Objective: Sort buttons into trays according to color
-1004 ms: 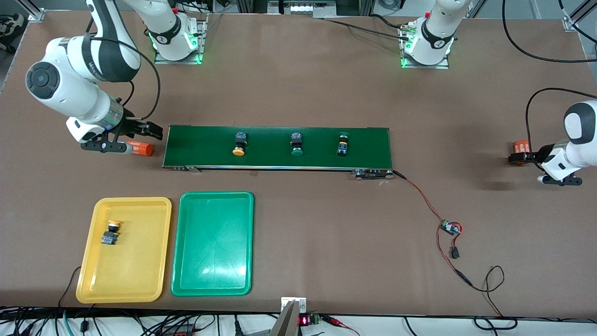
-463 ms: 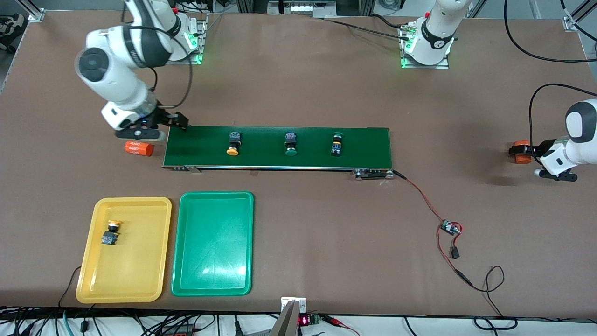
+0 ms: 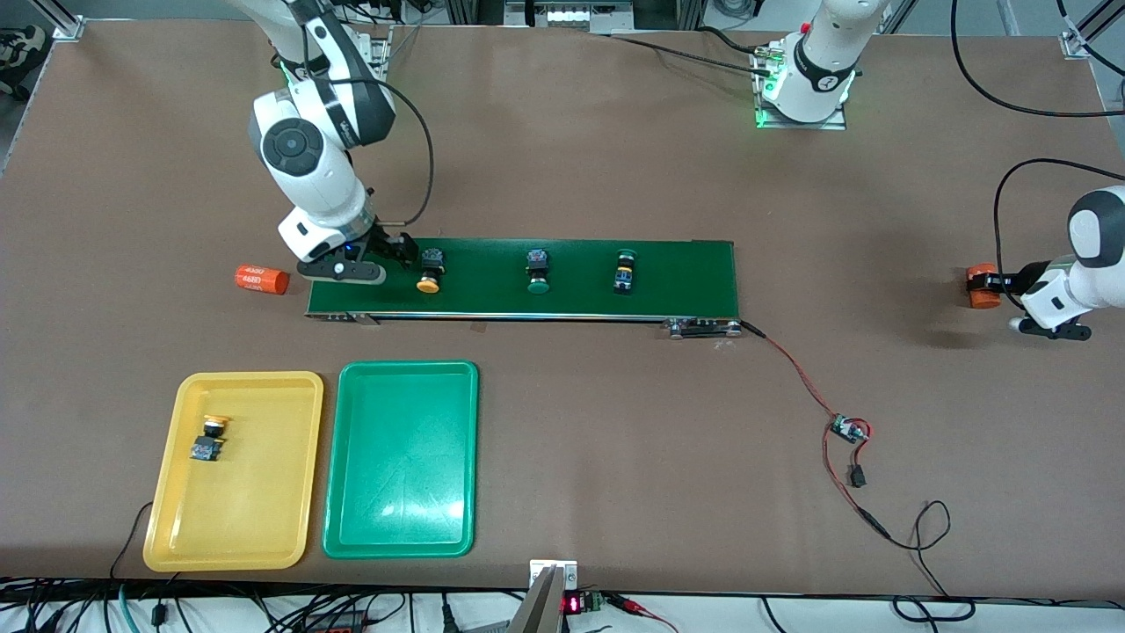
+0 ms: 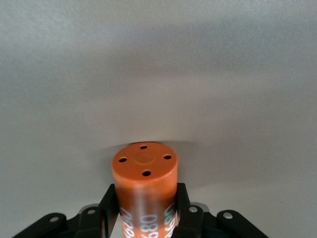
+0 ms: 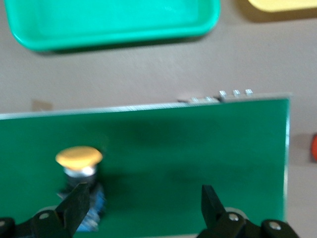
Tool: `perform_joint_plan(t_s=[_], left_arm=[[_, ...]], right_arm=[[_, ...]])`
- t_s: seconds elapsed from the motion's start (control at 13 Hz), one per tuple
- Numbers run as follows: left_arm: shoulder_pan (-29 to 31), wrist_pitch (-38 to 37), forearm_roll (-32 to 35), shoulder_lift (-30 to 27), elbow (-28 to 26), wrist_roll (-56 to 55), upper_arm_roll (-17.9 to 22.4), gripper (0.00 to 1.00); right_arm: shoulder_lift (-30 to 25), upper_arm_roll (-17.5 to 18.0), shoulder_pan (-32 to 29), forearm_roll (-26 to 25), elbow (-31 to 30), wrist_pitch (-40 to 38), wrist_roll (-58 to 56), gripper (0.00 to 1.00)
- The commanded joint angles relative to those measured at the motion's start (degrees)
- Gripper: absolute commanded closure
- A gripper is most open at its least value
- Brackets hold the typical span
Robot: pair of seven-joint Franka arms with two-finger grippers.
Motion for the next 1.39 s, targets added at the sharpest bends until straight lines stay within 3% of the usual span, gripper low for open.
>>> perform_joint_plan(t_s=[0.0, 0.08, 0.23, 0.54, 0.69, 0.77, 0.93, 1.08, 1.31], left_arm=[[-1.54, -0.78, 1.75, -2.90, 1.71, 7.28, -2.92, 1.00], [-2.60, -0.78, 1.66, -3.52, 2.42, 13.16, -4.41, 1.00], [-4.27, -0.87, 1.49, -4.40, 2.78, 20.85, -11.07, 1.00], [-12.08, -2.18, 0.61, -6.16, 2.78, 21.66, -17.85, 1.00], [-19.80, -2.36, 0.70, -7.73, 1.29, 21.92, -20.06, 1.00], [-23.05, -2.19, 0.70, -10.01, -0.72, 21.92, -20.16, 1.00], [-29.39, -2.36, 0.70, -13.44, -3.19, 22.10, -21.03, 1.00], [-33.35, -2.10, 0.70, -13.46, -4.42, 25.07, -22.62, 1.00], [-37.40, -1.66, 1.84, -12.05, -6.01, 28.14, -22.62, 1.00]], right_arm=[[3.51, -0.40, 1.61, -0.38, 5.06, -0.67, 3.85, 0.00], [3.78, -0.40, 1.70, -0.29, 5.07, -0.67, 4.99, 0.00], [4.83, -0.40, 3.01, -0.29, 5.07, -0.40, 7.10, 0.00], [6.86, -0.40, 4.25, -0.56, 4.89, -0.49, 6.24, 0.00], [6.77, -0.40, 3.99, -0.55, 4.54, -0.84, 5.88, 0.01], [6.86, -0.40, 3.81, -0.47, 4.45, -0.84, 5.45, 0.07], [6.86, -0.40, 3.55, -0.47, 4.10, -0.93, 4.83, 0.29], [7.03, -0.58, 3.46, -0.47, 4.01, -0.93, 2.46, 0.48], [7.56, -0.75, 2.41, -0.47, 3.49, -0.93, 0.70, 0.63]])
